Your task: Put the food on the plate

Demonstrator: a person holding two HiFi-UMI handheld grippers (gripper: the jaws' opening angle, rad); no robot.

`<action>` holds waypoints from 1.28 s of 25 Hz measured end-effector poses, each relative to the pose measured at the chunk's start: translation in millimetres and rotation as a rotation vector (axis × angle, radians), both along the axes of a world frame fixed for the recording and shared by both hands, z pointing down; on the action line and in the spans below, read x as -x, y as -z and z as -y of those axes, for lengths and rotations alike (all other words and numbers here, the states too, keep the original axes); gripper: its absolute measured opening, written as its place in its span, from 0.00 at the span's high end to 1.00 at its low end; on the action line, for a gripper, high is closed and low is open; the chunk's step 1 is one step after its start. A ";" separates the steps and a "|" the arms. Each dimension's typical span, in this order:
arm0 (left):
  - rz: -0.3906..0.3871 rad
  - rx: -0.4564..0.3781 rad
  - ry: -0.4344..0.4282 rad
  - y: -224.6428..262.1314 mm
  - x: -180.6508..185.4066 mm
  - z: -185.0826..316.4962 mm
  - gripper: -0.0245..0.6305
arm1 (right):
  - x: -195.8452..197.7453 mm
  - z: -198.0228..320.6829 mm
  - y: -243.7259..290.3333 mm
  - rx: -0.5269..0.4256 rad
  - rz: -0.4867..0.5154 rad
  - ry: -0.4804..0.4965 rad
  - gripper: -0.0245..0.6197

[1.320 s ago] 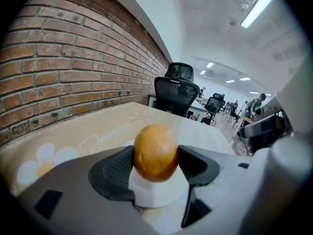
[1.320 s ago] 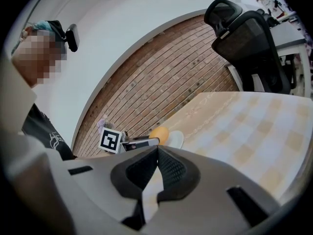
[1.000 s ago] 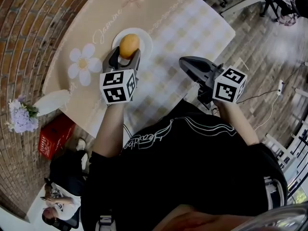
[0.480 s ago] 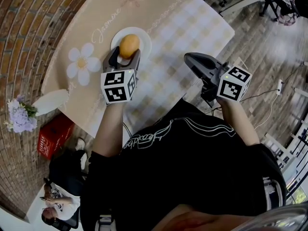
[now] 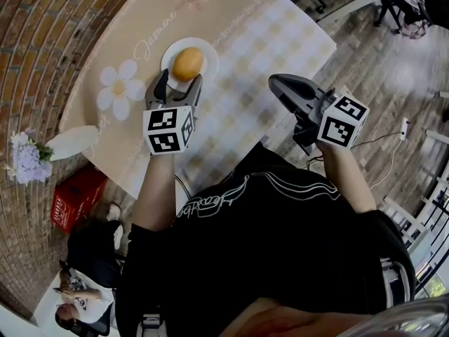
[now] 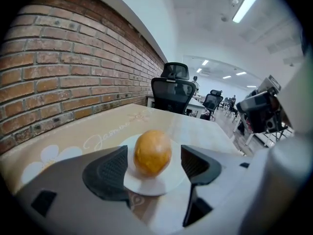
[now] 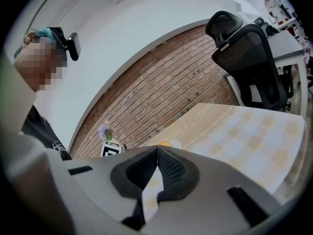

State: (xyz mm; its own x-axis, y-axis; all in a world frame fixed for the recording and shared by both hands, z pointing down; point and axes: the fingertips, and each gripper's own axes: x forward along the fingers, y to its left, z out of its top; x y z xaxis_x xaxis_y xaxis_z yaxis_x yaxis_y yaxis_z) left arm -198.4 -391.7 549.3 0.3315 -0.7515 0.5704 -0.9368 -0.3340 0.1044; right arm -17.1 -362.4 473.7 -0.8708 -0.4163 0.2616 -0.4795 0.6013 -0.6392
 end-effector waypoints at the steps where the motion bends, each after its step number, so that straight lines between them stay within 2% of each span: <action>1: -0.004 -0.009 0.001 6.7 1.7 -4.1 0.48 | 1.9 -2.6 3.1 -0.009 0.004 0.004 0.97; 6: -0.078 -0.050 0.030 52.8 11.1 -34.9 0.48 | 15.3 -23.9 27.4 -0.061 0.022 0.035 0.97; 10: -0.215 -0.065 0.065 90.9 16.1 -66.4 0.50 | 29.1 -45.7 51.8 -0.090 0.069 0.068 0.97; 14: -0.324 -0.058 0.099 115.7 18.2 -97.4 0.64 | 41.7 -71.9 62.0 -0.205 -0.023 0.126 0.97; 17: -0.389 -0.075 0.052 136.3 6.1 -123.5 0.77 | 47.8 -91.5 68.6 -0.245 -0.045 0.150 0.97; 21: -0.467 -0.077 -0.039 159.2 -20.7 -154.8 0.87 | 48.4 -113.8 73.8 -0.286 -0.079 0.164 0.97; 25: -0.477 -0.109 -0.089 180.7 -36.5 -174.9 0.94 | 47.2 -126.8 86.0 -0.287 -0.046 0.146 0.97; 32: -0.477 -0.153 -0.120 202.5 -46.6 -195.3 0.94 | 51.3 -144.5 96.5 -0.284 -0.022 0.139 0.97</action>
State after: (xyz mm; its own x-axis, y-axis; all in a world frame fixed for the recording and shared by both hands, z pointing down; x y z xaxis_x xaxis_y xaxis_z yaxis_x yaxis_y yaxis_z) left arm -151.8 -196.3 346.8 0.6172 -0.7552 0.2208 -0.7508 -0.4812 0.4525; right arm -68.4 -218.0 377.2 -0.9200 -0.3527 0.1708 -0.3917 0.8152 -0.4266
